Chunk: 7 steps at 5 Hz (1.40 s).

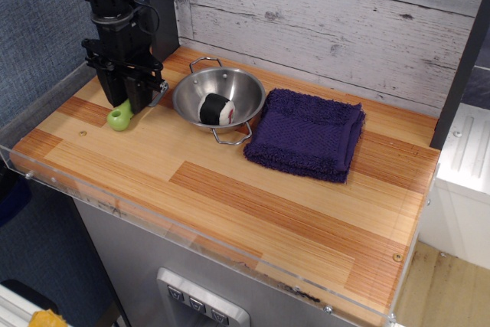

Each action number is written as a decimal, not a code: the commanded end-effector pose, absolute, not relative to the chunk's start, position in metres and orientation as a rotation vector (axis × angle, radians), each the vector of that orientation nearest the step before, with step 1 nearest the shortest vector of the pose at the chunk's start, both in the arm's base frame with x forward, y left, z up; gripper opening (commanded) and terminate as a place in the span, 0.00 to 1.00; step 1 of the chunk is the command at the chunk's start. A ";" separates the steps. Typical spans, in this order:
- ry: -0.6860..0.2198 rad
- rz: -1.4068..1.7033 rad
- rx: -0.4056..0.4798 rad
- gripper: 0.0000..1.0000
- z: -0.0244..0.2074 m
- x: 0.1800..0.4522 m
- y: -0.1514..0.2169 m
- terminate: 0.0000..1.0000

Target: Pick up the green spatula and place it on the left of the pot

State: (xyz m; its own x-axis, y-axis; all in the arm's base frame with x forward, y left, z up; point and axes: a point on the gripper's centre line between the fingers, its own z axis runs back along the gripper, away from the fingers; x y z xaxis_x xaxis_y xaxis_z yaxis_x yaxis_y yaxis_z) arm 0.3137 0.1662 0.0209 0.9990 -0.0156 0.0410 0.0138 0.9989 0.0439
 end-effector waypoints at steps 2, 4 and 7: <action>-0.171 0.027 0.026 1.00 0.052 0.303 0.158 0.00; -0.265 0.053 0.004 1.00 0.097 0.303 0.151 0.00; -0.384 0.032 -0.091 1.00 0.161 0.301 0.119 1.00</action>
